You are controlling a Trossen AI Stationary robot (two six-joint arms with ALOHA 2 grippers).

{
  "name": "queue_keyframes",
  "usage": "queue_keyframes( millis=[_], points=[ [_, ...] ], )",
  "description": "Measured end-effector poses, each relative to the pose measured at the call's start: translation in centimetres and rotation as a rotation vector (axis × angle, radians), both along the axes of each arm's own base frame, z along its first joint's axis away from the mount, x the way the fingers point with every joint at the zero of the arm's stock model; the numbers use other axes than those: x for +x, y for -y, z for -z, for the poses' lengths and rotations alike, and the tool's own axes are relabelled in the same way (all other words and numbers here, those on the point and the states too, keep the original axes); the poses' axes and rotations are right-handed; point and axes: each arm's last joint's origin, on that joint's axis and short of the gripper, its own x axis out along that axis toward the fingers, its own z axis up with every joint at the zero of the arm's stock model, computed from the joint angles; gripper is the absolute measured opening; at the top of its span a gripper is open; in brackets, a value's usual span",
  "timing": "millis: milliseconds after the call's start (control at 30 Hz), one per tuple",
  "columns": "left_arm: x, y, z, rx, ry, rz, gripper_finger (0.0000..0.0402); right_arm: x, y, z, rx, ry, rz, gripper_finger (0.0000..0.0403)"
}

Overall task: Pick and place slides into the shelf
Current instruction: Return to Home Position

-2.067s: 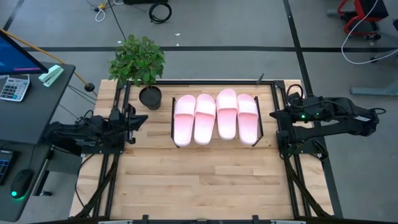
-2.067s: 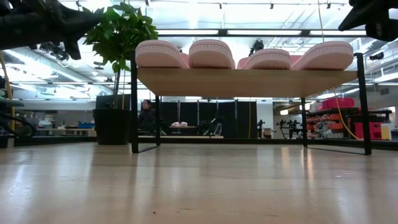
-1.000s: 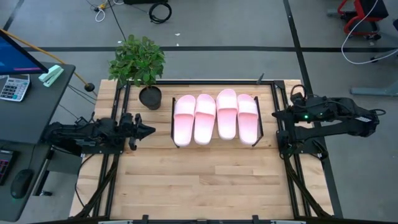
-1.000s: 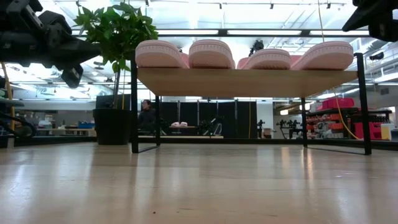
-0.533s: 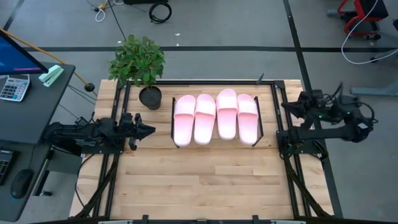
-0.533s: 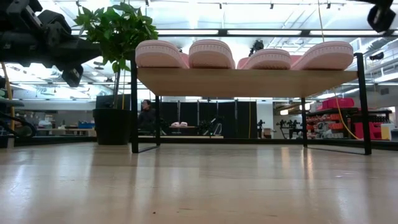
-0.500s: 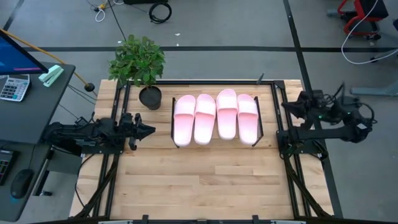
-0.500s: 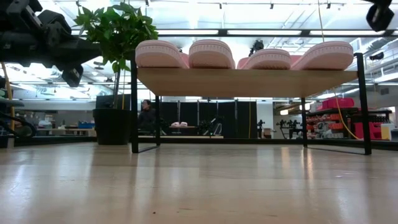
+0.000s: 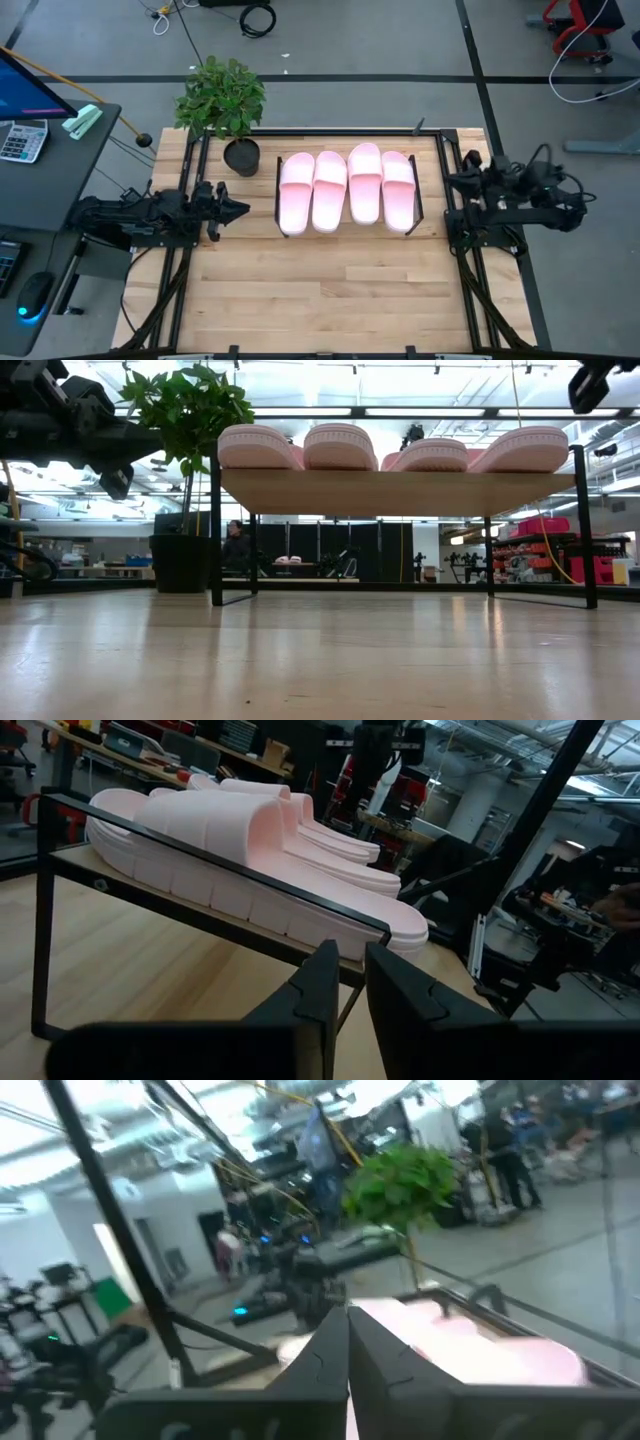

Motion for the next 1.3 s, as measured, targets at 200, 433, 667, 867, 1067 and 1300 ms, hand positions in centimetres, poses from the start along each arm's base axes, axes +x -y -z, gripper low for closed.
queue_keyframes(
  millis=[200,433,667,867,1067,1300],
  points=[
    [0.0,0.0,0.0,0.0,-0.001,0.0,0.0054,1.9,-0.2,2.1,-0.008,-0.013,-0.065,0.0002],
    [0.0,0.0,0.0,0.0,0.0,0.001,0.005,4.3,-0.5,5.2,0.012,0.034,-0.161,0.0002],
    [0.0,0.0,0.0,0.001,0.001,0.001,0.0059,5.5,-0.7,7.4,0.039,0.079,-0.223,0.0001],
    [0.0,0.0,0.0,0.0,0.002,0.002,0.0055,6.3,-0.7,9.5,0.049,0.037,-0.231,0.0002],
    [0.0,0.0,0.0,0.0,0.001,0.001,0.0048,6.6,-0.7,10.5,0.057,0.106,-0.229,0.0002],
    [0.0,0.0,0.0,0.0,0.001,0.001,0.0056,6.7,-0.7,10.8,0.033,0.093,-0.224,0.0002]
  ],
)
